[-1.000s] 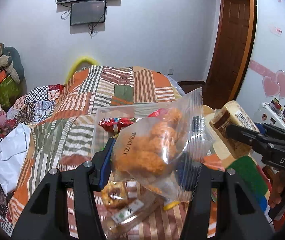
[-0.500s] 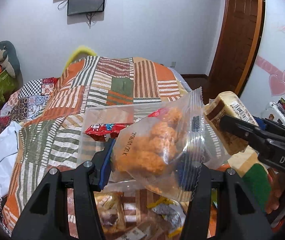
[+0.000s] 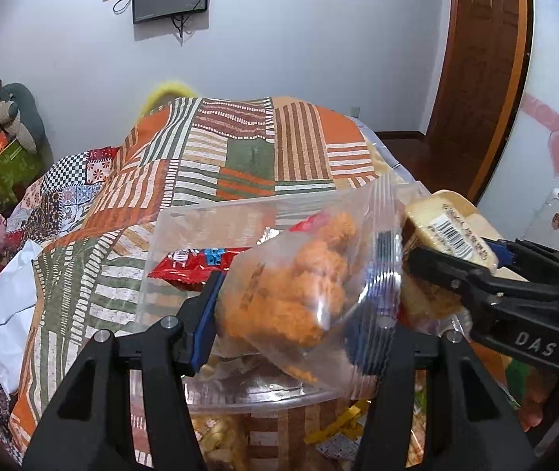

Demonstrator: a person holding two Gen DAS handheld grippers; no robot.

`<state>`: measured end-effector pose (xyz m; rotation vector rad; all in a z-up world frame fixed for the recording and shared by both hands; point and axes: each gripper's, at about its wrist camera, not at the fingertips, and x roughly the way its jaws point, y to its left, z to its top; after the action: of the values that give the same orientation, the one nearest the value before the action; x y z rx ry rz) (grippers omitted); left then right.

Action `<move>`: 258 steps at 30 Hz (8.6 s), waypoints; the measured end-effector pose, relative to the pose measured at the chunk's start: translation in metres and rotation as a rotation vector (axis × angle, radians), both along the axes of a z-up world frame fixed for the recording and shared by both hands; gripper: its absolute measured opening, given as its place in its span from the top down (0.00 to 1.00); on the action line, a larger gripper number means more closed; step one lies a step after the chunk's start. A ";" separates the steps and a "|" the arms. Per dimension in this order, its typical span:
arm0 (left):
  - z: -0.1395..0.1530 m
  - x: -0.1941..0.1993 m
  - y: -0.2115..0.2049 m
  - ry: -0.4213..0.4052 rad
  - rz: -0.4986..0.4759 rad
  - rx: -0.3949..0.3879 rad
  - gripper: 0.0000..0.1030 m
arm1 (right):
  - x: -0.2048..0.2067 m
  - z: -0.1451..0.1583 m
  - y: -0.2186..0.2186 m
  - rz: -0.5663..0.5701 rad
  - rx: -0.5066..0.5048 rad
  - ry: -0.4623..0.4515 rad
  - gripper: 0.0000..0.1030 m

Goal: Organize snacks
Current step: 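Place both held bags into the clear box and open both tools, then grasp the tan cracker roll with the left tool while the right tool grasps the green pea-snack bag, then lower the cracker roll and pea-snack bag into the clear box and open both tools, then grasp the bread-bun pack with the left tool while the right tool grasps the breadstick pack, then carry both packs into the clear box and open both tools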

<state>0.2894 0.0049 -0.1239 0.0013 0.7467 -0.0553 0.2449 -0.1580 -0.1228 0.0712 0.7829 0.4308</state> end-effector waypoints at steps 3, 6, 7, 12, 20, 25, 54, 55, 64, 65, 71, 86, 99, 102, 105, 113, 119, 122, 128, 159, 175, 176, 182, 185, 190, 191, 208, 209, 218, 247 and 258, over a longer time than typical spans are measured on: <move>-0.003 0.001 -0.005 0.005 -0.010 0.017 0.45 | 0.002 -0.003 0.001 0.004 -0.011 0.016 0.49; -0.006 0.001 -0.006 0.021 -0.020 0.013 0.42 | 0.001 -0.004 0.003 0.011 -0.029 0.018 0.49; -0.006 0.001 -0.005 0.027 -0.021 0.004 0.39 | 0.000 -0.003 0.003 0.016 -0.031 0.019 0.49; -0.008 -0.002 0.005 0.057 -0.027 -0.066 0.27 | -0.003 -0.001 0.002 0.028 -0.033 0.030 0.48; 0.005 -0.020 0.002 0.032 -0.048 -0.060 0.19 | -0.017 0.014 -0.009 0.026 -0.032 -0.007 0.42; 0.022 -0.036 0.004 0.007 -0.047 -0.070 0.17 | -0.029 0.024 -0.019 0.019 -0.028 -0.024 0.41; -0.042 -0.109 0.045 0.226 0.008 -0.059 0.12 | -0.101 -0.041 -0.053 -0.009 -0.096 0.129 0.20; -0.047 -0.109 0.044 0.237 0.006 -0.062 0.12 | -0.101 -0.045 -0.053 -0.009 -0.097 0.143 0.20; -0.067 -0.120 0.031 0.291 -0.028 -0.083 0.12 | -0.102 -0.064 -0.048 0.002 -0.101 0.193 0.20; -0.067 -0.123 0.030 0.292 -0.036 -0.092 0.12 | -0.102 -0.064 -0.048 0.002 -0.105 0.190 0.20; -0.065 -0.141 0.020 0.310 -0.106 -0.149 0.15 | -0.104 -0.063 -0.050 -0.011 -0.092 0.172 0.31; -0.082 -0.113 0.013 0.285 -0.081 -0.100 0.30 | -0.110 -0.061 -0.067 -0.027 -0.034 0.173 0.64; -0.074 -0.135 0.003 0.241 -0.099 -0.037 0.65 | -0.119 -0.043 -0.070 -0.041 0.010 0.136 0.72; -0.067 -0.144 0.003 0.221 -0.102 -0.042 0.65 | -0.120 -0.038 -0.069 -0.035 0.018 0.118 0.72; -0.054 -0.148 0.007 0.190 -0.086 -0.046 0.65 | -0.122 -0.031 -0.068 -0.031 0.030 0.102 0.72; -0.014 -0.150 0.025 0.110 -0.055 -0.102 0.65 | -0.117 -0.007 -0.058 -0.011 0.058 0.035 0.72; 0.010 -0.134 0.037 0.055 -0.025 -0.097 0.65 | -0.107 0.011 -0.047 0.007 0.073 -0.019 0.72; 0.021 -0.122 0.040 0.030 -0.019 -0.093 0.65 | -0.100 0.018 -0.041 0.015 0.082 -0.045 0.72; 0.035 -0.092 0.051 0.001 0.000 -0.099 0.65 | -0.082 0.034 -0.028 0.022 0.100 -0.095 0.72; -0.011 0.015 0.065 0.056 0.041 -0.081 0.65 | -0.011 -0.002 0.045 0.142 0.006 0.017 0.72; -0.002 -0.005 0.069 0.045 0.057 -0.045 0.41 | -0.024 -0.003 0.045 0.139 -0.084 0.001 0.49; 0.000 -0.006 0.069 0.044 0.056 -0.046 0.40 | -0.026 -0.001 0.044 0.135 -0.086 -0.003 0.49; 0.017 -0.026 0.071 0.005 0.053 -0.036 0.29 | -0.036 0.011 0.035 0.111 -0.098 -0.053 0.40; 0.021 -0.036 0.071 -0.008 0.046 -0.019 0.24 | -0.043 0.016 0.030 0.111 -0.098 -0.070 0.40; 0.017 -0.054 0.075 0.011 0.048 -0.004 0.22 | -0.056 0.017 0.024 0.111 -0.065 -0.063 0.32; 0.016 -0.058 0.076 0.017 0.048 -0.006 0.21 | -0.059 0.016 0.021 0.108 -0.056 -0.064 0.27; -0.045 -0.089 0.061 0.160 0.010 -0.019 0.15 | -0.083 -0.029 0.025 0.162 -0.010 0.088 0.34; -0.049 -0.088 0.059 0.165 0.011 -0.019 0.15 | -0.082 -0.031 0.026 0.169 -0.011 0.098 0.41; -0.068 -0.068 0.056 0.198 0.023 -0.024 0.32 | -0.072 -0.047 0.033 0.160 -0.025 0.138 0.57; -0.080 -0.122 0.044 0.256 -0.028 -0.023 0.56 | -0.094 -0.063 0.006 0.171 0.002 0.223 0.68; -0.073 -0.126 0.043 0.228 -0.011 -0.006 0.57 | -0.104 -0.042 0.009 0.174 -0.002 0.145 0.80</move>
<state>0.1638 0.0474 -0.1965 -0.0065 0.9745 -0.0683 0.1410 -0.1487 -0.1651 0.0322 0.9359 0.5943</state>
